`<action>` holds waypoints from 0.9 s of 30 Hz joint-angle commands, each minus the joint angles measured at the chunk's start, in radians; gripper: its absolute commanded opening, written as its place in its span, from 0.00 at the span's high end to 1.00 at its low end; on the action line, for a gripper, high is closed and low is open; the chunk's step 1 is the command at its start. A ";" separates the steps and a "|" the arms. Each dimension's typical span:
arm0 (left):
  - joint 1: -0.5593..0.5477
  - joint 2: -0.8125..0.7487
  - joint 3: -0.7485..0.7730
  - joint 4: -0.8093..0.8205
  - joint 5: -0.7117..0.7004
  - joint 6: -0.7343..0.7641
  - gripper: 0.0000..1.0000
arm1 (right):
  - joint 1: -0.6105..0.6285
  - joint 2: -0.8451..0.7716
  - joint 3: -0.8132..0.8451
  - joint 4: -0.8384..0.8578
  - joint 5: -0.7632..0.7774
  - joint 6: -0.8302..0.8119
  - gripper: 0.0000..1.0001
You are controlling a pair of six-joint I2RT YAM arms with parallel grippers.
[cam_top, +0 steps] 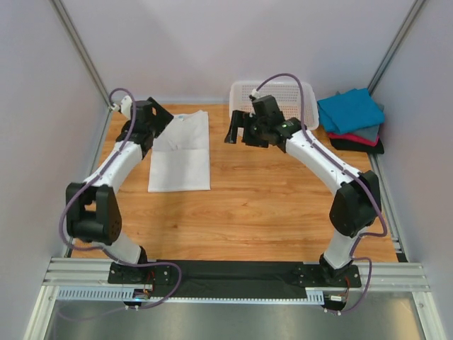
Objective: Fold and stack the t-shirts
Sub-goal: Fold the tshirt
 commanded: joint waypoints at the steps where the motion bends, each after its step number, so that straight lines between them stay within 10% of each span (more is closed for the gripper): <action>1: 0.042 -0.169 -0.025 -0.162 -0.048 0.163 0.01 | 0.067 0.068 0.039 0.050 -0.035 0.007 0.02; 11: 0.173 -0.471 -0.504 -0.300 0.139 0.048 0.04 | 0.159 0.187 -0.111 0.136 -0.107 0.244 0.12; 16: 0.207 -0.500 -0.611 -0.271 0.150 -0.027 0.09 | 0.177 0.256 -0.163 0.220 -0.174 0.386 0.30; 27: 0.214 -0.435 -0.709 -0.096 0.171 -0.114 0.18 | 0.205 0.301 -0.197 0.283 -0.142 0.423 0.36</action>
